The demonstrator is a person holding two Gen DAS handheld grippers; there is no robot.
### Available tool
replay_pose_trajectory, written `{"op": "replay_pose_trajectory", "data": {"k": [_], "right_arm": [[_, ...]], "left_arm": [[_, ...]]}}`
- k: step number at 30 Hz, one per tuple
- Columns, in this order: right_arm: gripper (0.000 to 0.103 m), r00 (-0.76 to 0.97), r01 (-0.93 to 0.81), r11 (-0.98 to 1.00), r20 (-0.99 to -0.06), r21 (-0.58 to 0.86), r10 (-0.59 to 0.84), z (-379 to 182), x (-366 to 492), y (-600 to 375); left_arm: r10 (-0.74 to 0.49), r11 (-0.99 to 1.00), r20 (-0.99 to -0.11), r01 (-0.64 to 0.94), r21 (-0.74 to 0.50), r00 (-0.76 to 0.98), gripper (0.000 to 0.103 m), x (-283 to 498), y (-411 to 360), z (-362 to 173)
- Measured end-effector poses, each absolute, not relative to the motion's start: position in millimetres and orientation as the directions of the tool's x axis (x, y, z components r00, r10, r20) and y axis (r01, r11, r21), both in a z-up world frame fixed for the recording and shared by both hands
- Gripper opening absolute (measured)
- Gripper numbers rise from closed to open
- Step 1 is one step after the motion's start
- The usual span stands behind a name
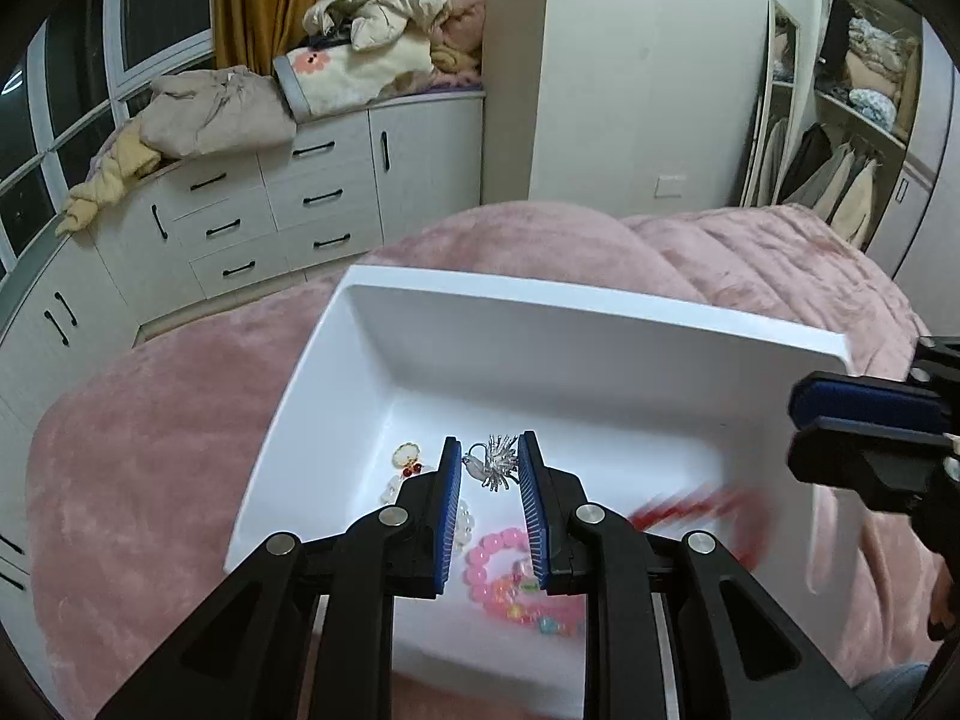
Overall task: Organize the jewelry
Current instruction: 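Carry the red bracelet and flower charm into the white box and open both tools, then withdraw both tools away from the white box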
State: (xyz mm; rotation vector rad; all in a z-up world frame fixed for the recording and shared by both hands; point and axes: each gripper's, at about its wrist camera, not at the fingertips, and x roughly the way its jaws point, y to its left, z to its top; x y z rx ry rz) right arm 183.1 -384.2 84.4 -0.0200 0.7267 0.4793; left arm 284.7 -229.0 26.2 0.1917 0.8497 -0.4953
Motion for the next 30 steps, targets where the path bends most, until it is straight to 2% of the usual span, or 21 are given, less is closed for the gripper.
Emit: {"op": "replay_pose_trajectory", "data": {"k": [2,3,6,8,12,14,15,18,19,20,23,30], "right_arm": [[0.013,0.646,-0.424,0.895,-0.646,0.139,0.407,84,186,-384],[0.014,0.649,-0.421,0.897,-0.647,0.133,0.401,82,187,-385],[0.030,0.655,-0.412,0.903,-0.649,0.122,0.387,83,190,-385],[0.039,0.665,-0.402,0.909,-0.646,0.111,0.373,84,188,-385],[0.047,0.695,-0.390,0.916,-0.621,0.097,0.362,93,183,-388],[0.056,0.711,-0.385,0.919,-0.607,0.085,0.354,98,180,-388],[0.057,0.717,-0.383,0.920,-0.603,0.077,0.349,101,179,-387],[0.070,0.738,-0.383,0.923,-0.588,0.039,0.331,109,172,-381],[0.077,0.748,-0.381,0.925,-0.581,0.020,0.321,113,169,-378],[0.085,0.754,-0.377,0.926,-0.577,0.011,0.314,114,168,-377],[0.095,0.776,-0.362,0.932,-0.561,-0.023,0.288,121,160,-371],[0.098,0.791,-0.350,0.937,-0.539,-0.007,0.291,136,126,-369]], "left_arm": [[-0.338,0.871,-0.753,0.491,-0.024,0.564,0.044,287,-233,20],[-0.340,0.871,-0.751,0.491,-0.024,0.566,0.045,288,-233,18],[-0.342,0.876,-0.735,0.482,-0.024,0.585,0.053,285,-232,12],[-0.345,0.885,-0.712,0.464,-0.031,0.612,0.065,282,-227,11],[-0.353,0.894,-0.673,0.446,-0.038,0.650,0.069,274,-216,17],[-0.343,0.900,-0.647,0.435,-0.019,0.681,0.077,265,-208,24],[-0.337,0.903,-0.632,0.430,-0.006,0.698,0.079,260,-205,28],[-0.322,0.905,-0.593,0.423,0.034,0.738,0.088,246,-197,39],[-0.318,0.906,-0.582,0.420,0.046,0.749,0.093,240,-195,43],[-0.317,0.906,-0.571,0.419,0.053,0.758,0.093,234,-192,47],[-0.306,0.912,-0.541,0.404,0.069,0.783,0.096,214,-181,58],[-0.230,0.951,-0.499,0.302,0.067,0.835,0.100,174,-152,77]]}}
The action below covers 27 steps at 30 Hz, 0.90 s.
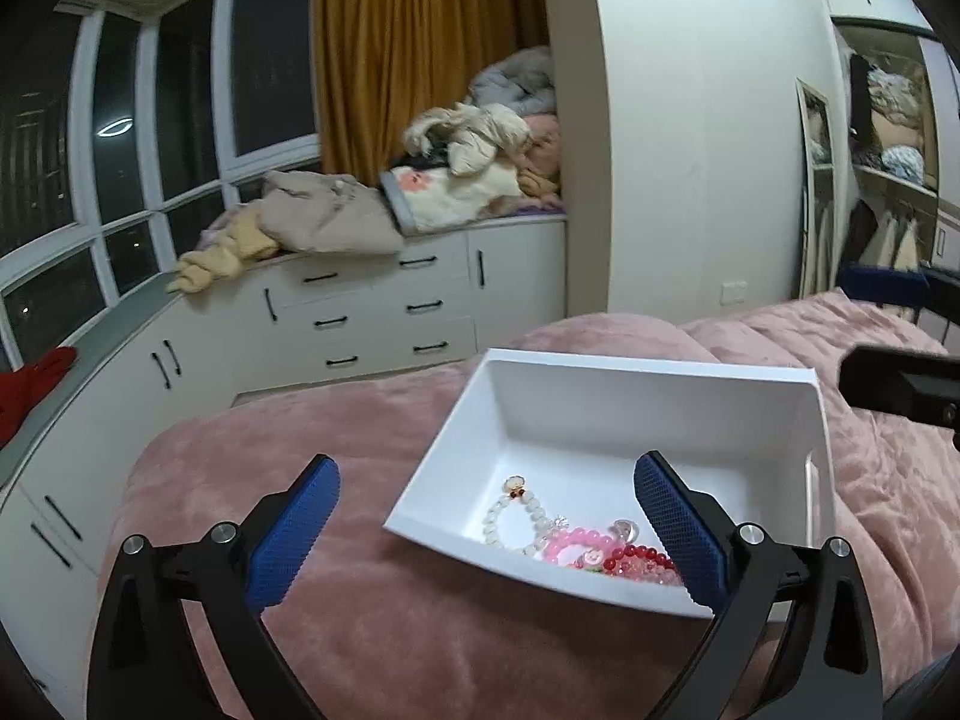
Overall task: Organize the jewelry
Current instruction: 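Withdraw both tools away from the white box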
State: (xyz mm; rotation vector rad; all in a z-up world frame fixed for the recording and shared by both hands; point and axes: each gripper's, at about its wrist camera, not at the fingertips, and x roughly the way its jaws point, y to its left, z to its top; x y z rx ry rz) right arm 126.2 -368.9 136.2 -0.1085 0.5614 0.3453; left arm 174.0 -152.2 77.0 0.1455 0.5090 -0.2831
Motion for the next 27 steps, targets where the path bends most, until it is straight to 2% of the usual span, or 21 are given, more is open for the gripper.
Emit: {"op": "replay_pose_trajectory", "data": {"k": [5,10,18,24,27], "right_arm": [[0.098,0.811,-0.305,0.952,-0.532,-0.031,0.243,134,88,-371],[0.098,0.811,-0.239,0.971,-0.548,0.009,0.205,115,51,-374],[0.098,0.847,-0.120,0.990,-0.513,0.067,0.137,79,17,-374],[0.098,0.789,-0.108,0.992,-0.601,0.069,0.128,54,23,-372],[0.098,0.797,-0.106,0.994,-0.597,0.019,0.096,52,20,-363]], "left_arm": [[-0.187,0.970,-0.482,0.239,0.048,0.856,0.100,145,-144,78],[-0.223,0.970,-0.488,0.242,-0.025,0.844,0.100,122,-144,65],[-0.221,0.967,-0.524,0.254,-0.009,0.822,0.100,93,-151,22],[-0.224,0.966,-0.566,0.259,-0.019,0.794,0.100,86,-146,1],[-0.214,0.965,-0.572,0.261,0.001,0.792,0.100,81,-147,-3]]}}
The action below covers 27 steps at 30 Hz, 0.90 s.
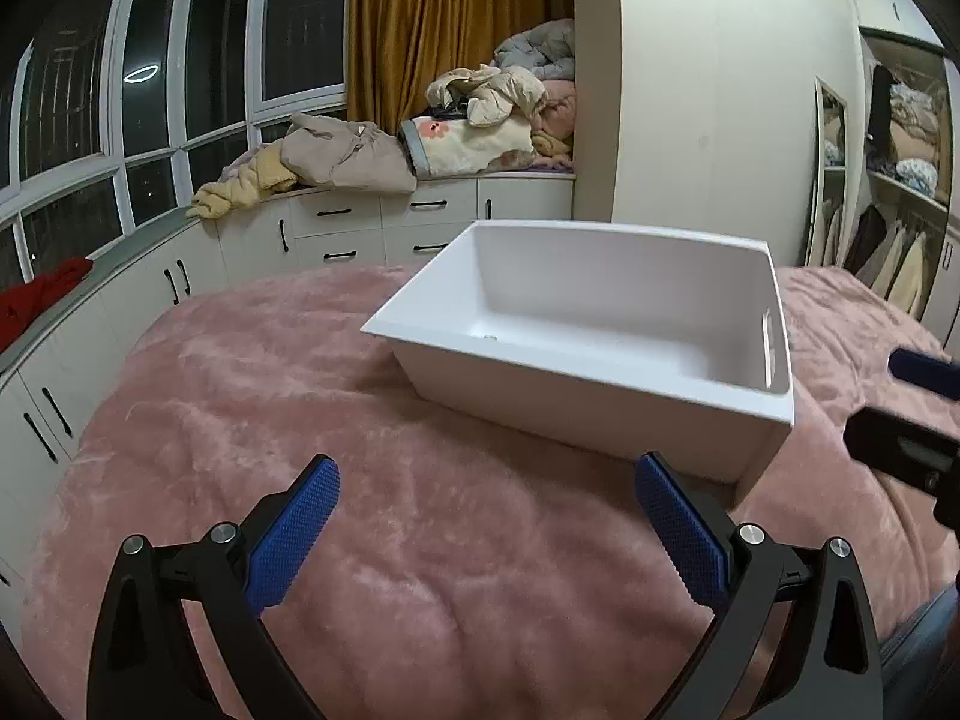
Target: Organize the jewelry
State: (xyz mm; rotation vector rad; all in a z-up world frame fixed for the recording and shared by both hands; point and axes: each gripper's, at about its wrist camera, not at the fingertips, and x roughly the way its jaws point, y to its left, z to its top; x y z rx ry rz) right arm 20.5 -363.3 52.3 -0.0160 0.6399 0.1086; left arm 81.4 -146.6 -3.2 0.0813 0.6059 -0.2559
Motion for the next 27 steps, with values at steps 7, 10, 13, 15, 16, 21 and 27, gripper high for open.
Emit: {"op": "replay_pose_trajectory", "data": {"k": [7,10,13,15,16,21,27], "right_arm": [[0.098,0.793,-0.123,0.989,-0.608,-0.079,0.050,43,18,-347],[0.098,0.772,-0.131,0.987,-0.634,-0.094,0.042,37,23,-343],[0.098,0.765,-0.133,0.986,-0.643,-0.101,0.038,36,24,-342],[0.098,0.769,-0.132,0.986,-0.638,-0.101,0.038,37,23,-342],[0.098,0.770,-0.132,0.986,-0.637,-0.100,0.039,38,24,-343],[0.098,0.763,-0.133,0.985,-0.646,-0.107,0.032,37,25,-342],[0.098,0.762,-0.134,0.986,-0.646,-0.104,0.035,37,25,-344]], "left_arm": [[-0.236,0.964,-0.598,0.260,-0.047,0.766,0.100,81,-140,0],[-0.233,0.965,-0.593,0.259,-0.044,0.771,0.100,80,-139,3],[-0.238,0.964,-0.593,0.262,-0.047,0.770,0.100,80,-138,4],[-0.244,0.962,-0.598,0.270,-0.048,0.764,0.100,80,-138,4],[-0.243,0.961,-0.599,0.272,-0.044,0.763,0.100,79,-139,5],[-0.245,0.958,-0.603,0.285,-0.029,0.760,0.100,78,-143,4],[-0.246,0.958,-0.603,0.286,-0.031,0.759,0.100,77,-143,4]]}}
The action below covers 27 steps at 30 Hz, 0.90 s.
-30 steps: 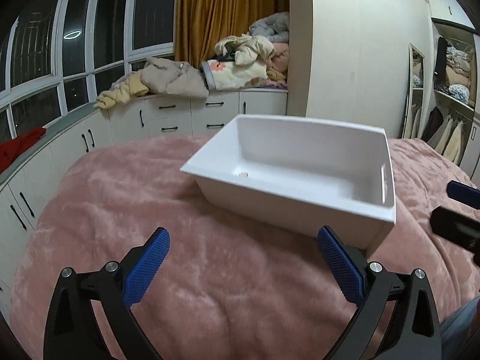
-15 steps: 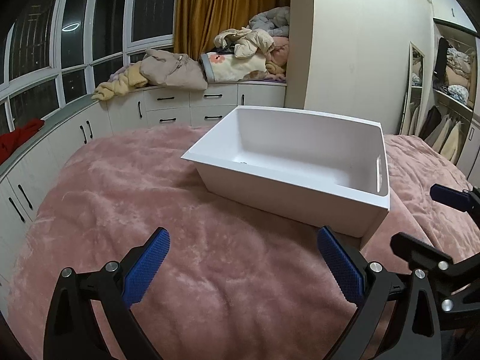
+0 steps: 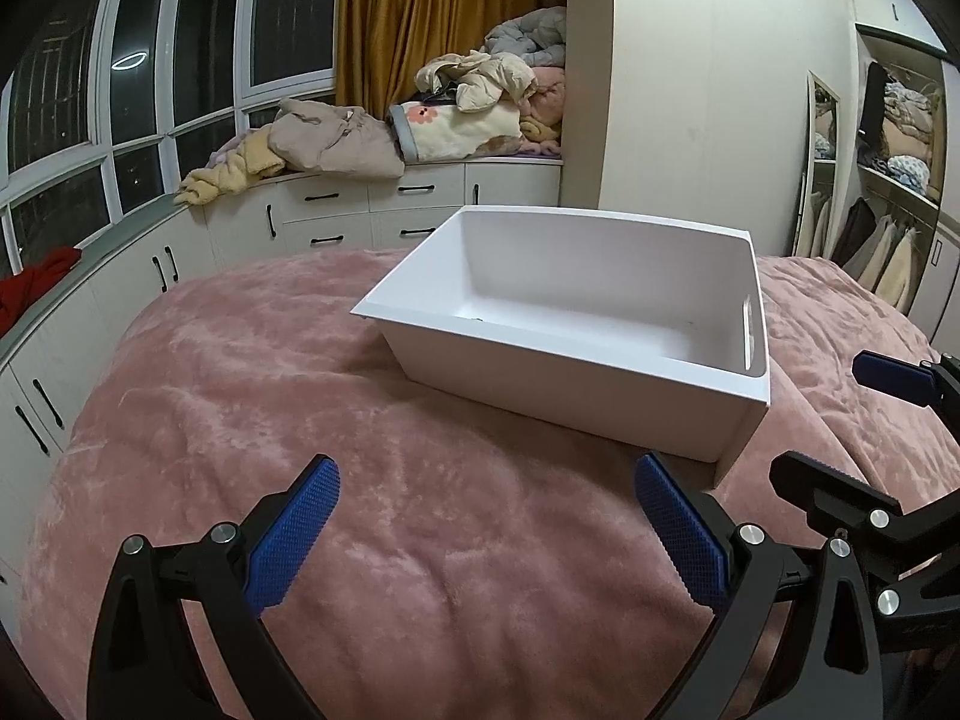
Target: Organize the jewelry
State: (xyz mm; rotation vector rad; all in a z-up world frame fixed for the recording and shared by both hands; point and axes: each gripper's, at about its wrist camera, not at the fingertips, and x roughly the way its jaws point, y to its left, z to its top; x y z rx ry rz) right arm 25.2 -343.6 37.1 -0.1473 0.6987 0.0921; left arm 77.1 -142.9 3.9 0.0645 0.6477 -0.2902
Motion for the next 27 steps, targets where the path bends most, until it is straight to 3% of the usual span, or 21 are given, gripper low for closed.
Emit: {"op": "replay_pose_trajectory", "data": {"k": [27], "right_arm": [[0.098,0.753,-0.100,0.992,-0.658,-0.077,0.026,35.6,27.5,-349.9]], "left_arm": [[-0.249,0.949,-0.628,0.316,-0.005,0.737,0.100,79.5,-152.8,-3.1]]}}
